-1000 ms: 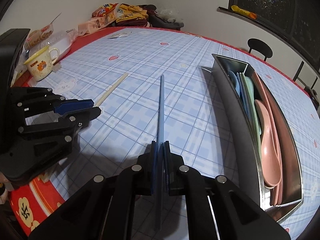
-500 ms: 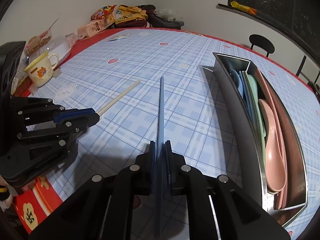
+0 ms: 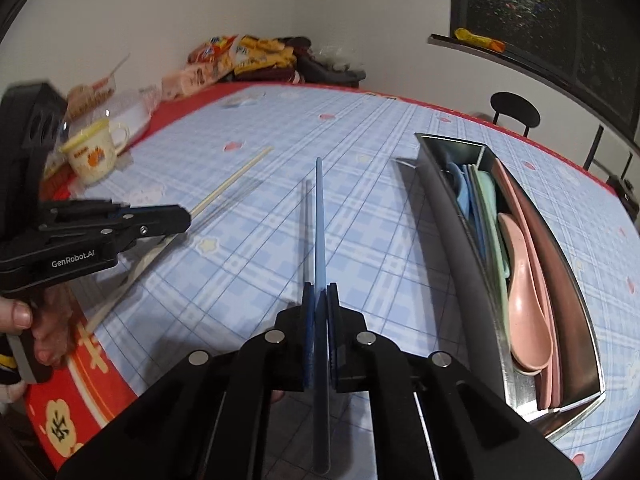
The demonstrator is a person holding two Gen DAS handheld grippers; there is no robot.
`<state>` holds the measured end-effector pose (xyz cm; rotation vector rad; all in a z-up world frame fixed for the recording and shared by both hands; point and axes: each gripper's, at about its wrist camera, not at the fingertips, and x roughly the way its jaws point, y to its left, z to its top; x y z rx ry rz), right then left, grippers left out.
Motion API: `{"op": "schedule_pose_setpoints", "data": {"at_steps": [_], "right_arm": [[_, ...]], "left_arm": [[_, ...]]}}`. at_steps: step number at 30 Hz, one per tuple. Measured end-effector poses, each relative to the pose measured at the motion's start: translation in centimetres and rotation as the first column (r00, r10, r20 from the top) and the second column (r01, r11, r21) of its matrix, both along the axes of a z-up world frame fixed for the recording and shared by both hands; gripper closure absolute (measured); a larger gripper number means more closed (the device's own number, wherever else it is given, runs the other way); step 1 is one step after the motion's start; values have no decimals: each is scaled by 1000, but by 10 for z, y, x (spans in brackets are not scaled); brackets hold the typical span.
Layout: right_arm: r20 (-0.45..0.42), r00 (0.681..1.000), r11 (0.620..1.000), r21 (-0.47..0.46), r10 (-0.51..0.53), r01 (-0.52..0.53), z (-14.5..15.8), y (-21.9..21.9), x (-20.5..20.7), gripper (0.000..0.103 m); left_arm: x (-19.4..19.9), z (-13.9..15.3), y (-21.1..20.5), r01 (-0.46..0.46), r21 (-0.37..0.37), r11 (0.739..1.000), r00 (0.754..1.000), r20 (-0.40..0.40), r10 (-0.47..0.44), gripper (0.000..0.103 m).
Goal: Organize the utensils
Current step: 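Close the left tool on the wooden chopstick while the right tool holds the blue chopstick, then carry the blue and wooden chopsticks over the steel tray with both tools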
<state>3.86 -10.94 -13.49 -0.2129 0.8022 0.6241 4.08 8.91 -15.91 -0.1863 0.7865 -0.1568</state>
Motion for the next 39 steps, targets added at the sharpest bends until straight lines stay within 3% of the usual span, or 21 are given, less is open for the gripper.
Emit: {"op": "schedule_pose_setpoints", "data": {"at_steps": [6, 15, 21, 31, 39], "right_arm": [[-25, 1000, 999, 42, -13, 14, 0, -6, 4, 96], [-14, 1000, 996, 88, -20, 21, 5, -13, 3, 96], [-13, 1000, 991, 130, -12, 13, 8, -18, 2, 97], [-41, 999, 966, 258, -19, 29, 13, -39, 4, 96], [-43, 999, 927, 372, -34, 47, 40, -78, 11, 96]], "left_arm": [[-1, 0, 12, -18, -70, 997, 1000, 2, 18, 93], [-10, 6, 14, -27, -87, 996, 999, 37, 30, 93], [-17, 24, 28, -39, -233, 972, 998, 32, 48, 93], [-21, 56, -7, 35, -339, 940, 998, 67, -13, 93], [-3, 67, -36, 30, -390, 920, 999, 48, -12, 93]]}}
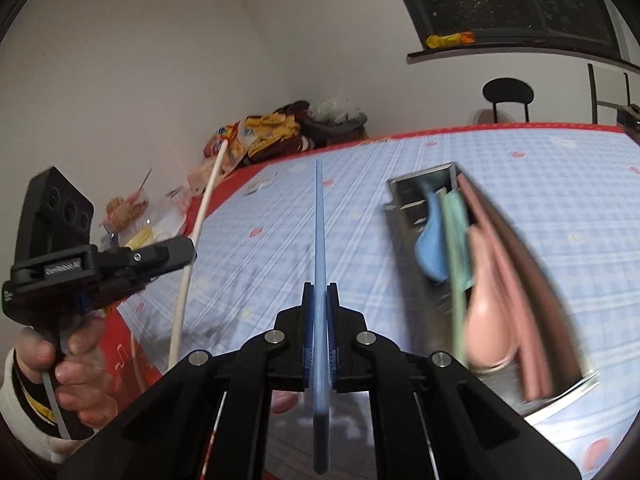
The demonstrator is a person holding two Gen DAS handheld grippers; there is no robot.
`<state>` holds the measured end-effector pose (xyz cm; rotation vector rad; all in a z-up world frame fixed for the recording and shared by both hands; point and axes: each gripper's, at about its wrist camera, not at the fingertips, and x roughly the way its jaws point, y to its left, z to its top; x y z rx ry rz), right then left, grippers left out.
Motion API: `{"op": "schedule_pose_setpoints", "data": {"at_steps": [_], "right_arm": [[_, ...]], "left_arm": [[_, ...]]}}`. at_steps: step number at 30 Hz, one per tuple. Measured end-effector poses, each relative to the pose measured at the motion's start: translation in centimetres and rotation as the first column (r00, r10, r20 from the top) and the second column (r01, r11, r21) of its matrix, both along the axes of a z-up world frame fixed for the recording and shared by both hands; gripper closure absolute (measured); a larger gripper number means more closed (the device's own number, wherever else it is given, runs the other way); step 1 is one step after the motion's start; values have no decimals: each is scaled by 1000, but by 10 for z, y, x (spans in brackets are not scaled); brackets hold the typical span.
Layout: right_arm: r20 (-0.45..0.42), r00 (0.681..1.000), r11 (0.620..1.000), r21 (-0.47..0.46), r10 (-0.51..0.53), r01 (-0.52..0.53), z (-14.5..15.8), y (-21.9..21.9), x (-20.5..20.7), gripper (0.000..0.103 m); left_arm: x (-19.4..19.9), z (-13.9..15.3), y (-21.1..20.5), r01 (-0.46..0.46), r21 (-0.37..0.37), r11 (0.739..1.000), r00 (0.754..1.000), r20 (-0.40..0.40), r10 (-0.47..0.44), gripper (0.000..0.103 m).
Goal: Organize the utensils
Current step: 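Carry the blue and wooden chopsticks over the steel tray with both tools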
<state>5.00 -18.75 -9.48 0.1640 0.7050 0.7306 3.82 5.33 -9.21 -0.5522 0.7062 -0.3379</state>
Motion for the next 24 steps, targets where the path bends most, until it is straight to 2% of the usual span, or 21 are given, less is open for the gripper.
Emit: {"op": "schedule_pose_setpoints", "data": {"at_steps": [3, 8, 13, 19, 24], "right_arm": [[35, 999, 999, -34, -21, 22, 9, -17, 15, 97], [41, 997, 996, -42, -71, 73, 13, -49, 57, 96], [5, 992, 992, 32, -123, 122, 0, -79, 83, 96], [-20, 995, 994, 35, -102, 103, -9, -93, 84, 96], [-37, 995, 996, -14, -90, 90, -18, -84, 85, 96]], "left_arm": [[14, 0, -17, -6, 1, 1000, 1000, -4, 6, 93], [47, 1, -44, -19, -83, 996, 1000, -20, 18, 93], [86, -3, -75, -32, -175, 984, 998, -60, 21, 93], [115, -23, -102, -52, -190, 980, 992, -124, 29, 93], [130, -45, -105, -83, -195, 977, 983, -174, 49, 93]]}}
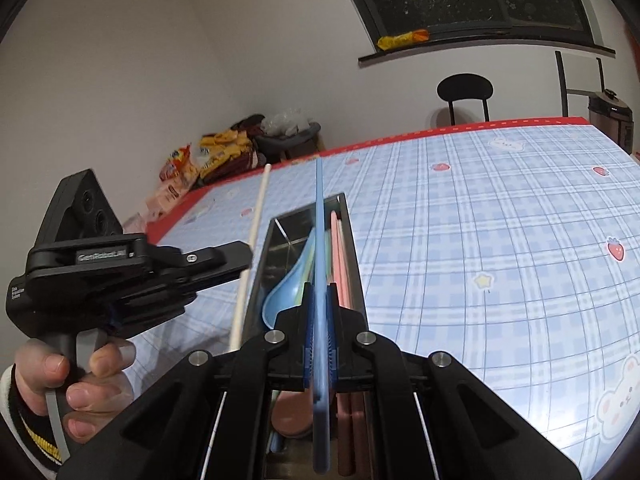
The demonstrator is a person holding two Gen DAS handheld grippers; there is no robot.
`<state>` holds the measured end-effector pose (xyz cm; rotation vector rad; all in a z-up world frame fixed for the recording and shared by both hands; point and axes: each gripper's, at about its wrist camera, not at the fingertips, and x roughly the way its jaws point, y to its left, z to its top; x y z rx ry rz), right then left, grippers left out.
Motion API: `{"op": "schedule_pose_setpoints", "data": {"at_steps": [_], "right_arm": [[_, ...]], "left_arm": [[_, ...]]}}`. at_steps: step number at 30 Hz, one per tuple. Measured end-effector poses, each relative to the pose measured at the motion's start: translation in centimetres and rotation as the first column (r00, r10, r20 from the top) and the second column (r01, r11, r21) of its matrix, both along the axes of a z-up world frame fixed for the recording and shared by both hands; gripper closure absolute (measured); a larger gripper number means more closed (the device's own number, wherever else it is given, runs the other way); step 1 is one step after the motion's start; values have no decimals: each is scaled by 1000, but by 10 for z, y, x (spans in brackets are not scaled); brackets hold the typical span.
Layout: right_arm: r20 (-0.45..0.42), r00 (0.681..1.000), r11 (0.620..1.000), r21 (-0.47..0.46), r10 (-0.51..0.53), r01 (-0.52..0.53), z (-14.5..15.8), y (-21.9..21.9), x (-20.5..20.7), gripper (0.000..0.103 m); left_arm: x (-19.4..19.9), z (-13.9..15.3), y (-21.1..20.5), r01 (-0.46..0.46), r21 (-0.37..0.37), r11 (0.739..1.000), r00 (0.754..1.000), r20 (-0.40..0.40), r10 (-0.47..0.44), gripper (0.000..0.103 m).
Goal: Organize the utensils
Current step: 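Carry the blue and wooden chopsticks over the steel tray with both tools, then lower both chopsticks into the steel tray and open both tools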
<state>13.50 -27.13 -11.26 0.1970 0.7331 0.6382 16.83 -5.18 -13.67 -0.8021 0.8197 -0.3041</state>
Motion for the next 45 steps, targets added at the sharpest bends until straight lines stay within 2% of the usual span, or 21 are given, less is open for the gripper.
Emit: {"op": "schedule_pose_setpoints", "data": {"at_steps": [10, 25, 34, 41, 45], "right_arm": [[-44, 999, 998, -65, 3, -6, -14, 10, 3, 96], [-64, 998, 996, -92, 7, -13, -19, 14, 3, 96], [-35, 999, 996, -87, 7, -10, -12, 12, 1, 95], [6, 1000, 996, -88, -24, 25, -2, 8, -4, 85], [60, 995, 990, -115, -74, 80, 12, 7, -11, 62]], "left_arm": [[7, -10, -9, 8, 114, 993, 999, -32, -4, 93], [11, -17, -15, 25, 178, 984, 997, -76, -12, 93], [6, -1, -16, 29, 265, 964, 999, -31, -21, 85], [-8, 17, -7, 8, 349, 937, 1000, 19, -16, 84], [-20, 31, 0, -7, 408, 913, 999, 52, -16, 83]]}}
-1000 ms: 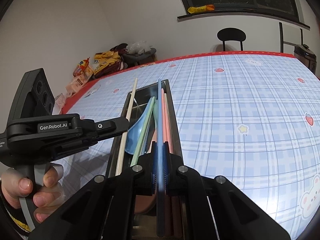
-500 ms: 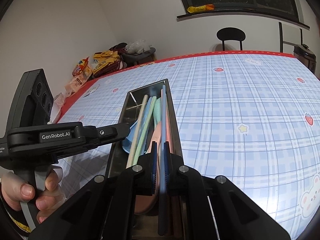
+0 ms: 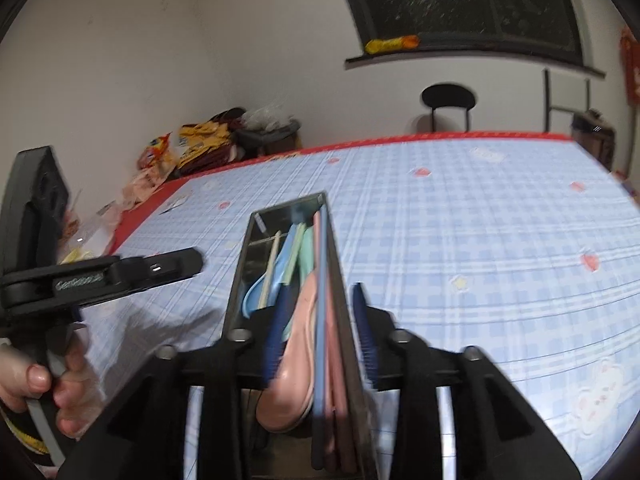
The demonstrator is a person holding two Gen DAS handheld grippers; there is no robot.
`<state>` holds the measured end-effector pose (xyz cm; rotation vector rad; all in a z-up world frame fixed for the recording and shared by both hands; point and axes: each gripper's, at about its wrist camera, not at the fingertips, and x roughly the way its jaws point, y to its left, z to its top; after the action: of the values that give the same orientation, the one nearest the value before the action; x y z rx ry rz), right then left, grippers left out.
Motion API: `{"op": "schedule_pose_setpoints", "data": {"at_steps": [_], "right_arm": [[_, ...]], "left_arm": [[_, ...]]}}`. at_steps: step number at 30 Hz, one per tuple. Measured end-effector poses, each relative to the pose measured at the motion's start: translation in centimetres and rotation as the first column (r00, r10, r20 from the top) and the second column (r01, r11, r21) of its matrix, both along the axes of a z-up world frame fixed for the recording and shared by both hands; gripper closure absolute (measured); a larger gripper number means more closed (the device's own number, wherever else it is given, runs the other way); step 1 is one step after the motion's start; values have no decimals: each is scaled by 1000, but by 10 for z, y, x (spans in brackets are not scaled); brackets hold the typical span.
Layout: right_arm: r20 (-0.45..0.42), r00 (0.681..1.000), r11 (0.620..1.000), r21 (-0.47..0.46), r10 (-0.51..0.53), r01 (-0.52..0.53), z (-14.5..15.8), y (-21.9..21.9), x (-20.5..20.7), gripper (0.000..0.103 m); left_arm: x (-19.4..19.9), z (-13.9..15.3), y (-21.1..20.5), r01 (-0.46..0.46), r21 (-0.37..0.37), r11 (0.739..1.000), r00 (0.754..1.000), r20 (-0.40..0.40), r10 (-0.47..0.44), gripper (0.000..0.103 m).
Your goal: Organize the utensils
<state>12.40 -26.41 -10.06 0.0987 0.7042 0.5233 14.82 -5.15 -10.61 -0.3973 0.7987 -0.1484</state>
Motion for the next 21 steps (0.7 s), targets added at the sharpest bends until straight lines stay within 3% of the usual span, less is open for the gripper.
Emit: {"op": "schedule_pose_setpoints", "data": {"at_steps": [7, 9, 13, 15, 17, 21], "right_arm": [[120, 990, 993, -72, -79, 88, 47, -4, -35, 26], [153, 983, 990, -81, -104, 117, 61, -6, -47, 10], [208, 965, 979, -87, -162, 183, 92, -11, -74, 6], [228, 955, 973, -87, -188, 212, 106, -14, -88, 6], [251, 943, 965, -89, -220, 249, 117, -16, -102, 6], [292, 910, 940, -88, -293, 331, 133, -20, -126, 6]], "left_arm": [[-36, 43, 12, 0, 123, 992, 993, 120, -15, 70], [-49, 56, 14, 0, 150, 989, 987, 160, -24, 62], [-82, 85, 20, -7, 224, 974, 964, 262, -54, 39], [-97, 97, 21, -12, 247, 969, 949, 310, -67, 13], [-117, 112, 24, -35, 282, 959, 924, 375, -76, 6], [-143, 132, 26, -63, 329, 942, 894, 437, -93, 6]]}}
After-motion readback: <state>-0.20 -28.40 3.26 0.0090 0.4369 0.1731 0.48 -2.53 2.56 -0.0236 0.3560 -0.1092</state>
